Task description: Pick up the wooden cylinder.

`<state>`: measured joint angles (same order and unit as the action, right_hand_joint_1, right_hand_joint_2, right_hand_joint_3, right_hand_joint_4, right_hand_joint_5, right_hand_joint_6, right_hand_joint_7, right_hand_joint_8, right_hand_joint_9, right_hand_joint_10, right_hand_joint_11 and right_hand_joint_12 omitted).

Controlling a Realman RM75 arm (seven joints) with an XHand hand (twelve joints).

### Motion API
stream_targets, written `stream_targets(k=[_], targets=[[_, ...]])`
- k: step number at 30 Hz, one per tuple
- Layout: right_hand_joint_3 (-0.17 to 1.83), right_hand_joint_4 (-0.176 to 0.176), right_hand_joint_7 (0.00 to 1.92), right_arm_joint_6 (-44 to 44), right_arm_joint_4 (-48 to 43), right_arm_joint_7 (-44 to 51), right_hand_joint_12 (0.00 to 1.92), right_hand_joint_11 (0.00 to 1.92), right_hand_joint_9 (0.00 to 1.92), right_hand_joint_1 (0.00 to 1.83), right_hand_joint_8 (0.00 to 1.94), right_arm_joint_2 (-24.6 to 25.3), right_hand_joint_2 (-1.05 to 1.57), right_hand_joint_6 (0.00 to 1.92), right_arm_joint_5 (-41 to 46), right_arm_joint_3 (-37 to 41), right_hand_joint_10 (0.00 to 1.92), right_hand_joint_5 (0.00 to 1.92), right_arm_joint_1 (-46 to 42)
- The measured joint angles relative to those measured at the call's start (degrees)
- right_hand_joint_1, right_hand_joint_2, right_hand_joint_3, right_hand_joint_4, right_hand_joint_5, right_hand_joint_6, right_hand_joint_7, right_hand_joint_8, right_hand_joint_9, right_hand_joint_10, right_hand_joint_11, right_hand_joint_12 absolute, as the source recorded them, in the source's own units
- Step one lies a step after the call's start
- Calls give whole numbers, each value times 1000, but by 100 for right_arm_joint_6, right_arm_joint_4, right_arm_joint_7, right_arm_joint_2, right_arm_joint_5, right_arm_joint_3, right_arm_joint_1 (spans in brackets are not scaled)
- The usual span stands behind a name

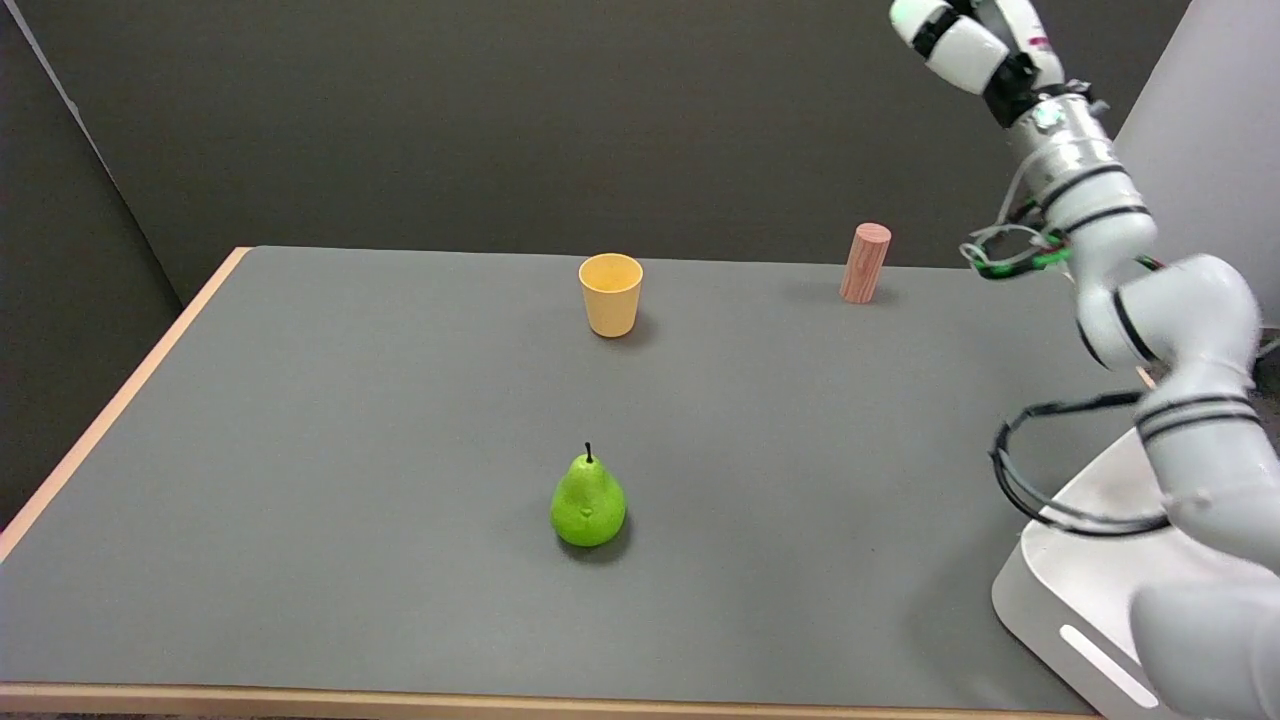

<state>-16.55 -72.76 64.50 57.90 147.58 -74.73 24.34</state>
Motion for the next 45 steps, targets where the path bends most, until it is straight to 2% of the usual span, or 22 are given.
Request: stream_targets(k=[12, 23, 33, 45], targets=[[1008, -40, 210, 467, 2362, 1068, 1187, 27, 162, 423, 336, 285, 718, 366, -12, -1169, 676, 123, 1939], [1004, -36, 190, 669, 3842, 2019, 1131, 13, 139, 488, 325, 456, 704, 371, -22, -1717, 663, 116, 2942], [1006, -40, 220, 854, 4427, 2720, 1143, 32, 162, 584, 344, 452, 703, 412, -27, -1950, 684, 165, 3269], [1015, -18, 302, 1385, 4279, 3524, 1228, 116, 236, 616, 389, 112, 682, 443, -37, -2437, 740, 212, 3131]])
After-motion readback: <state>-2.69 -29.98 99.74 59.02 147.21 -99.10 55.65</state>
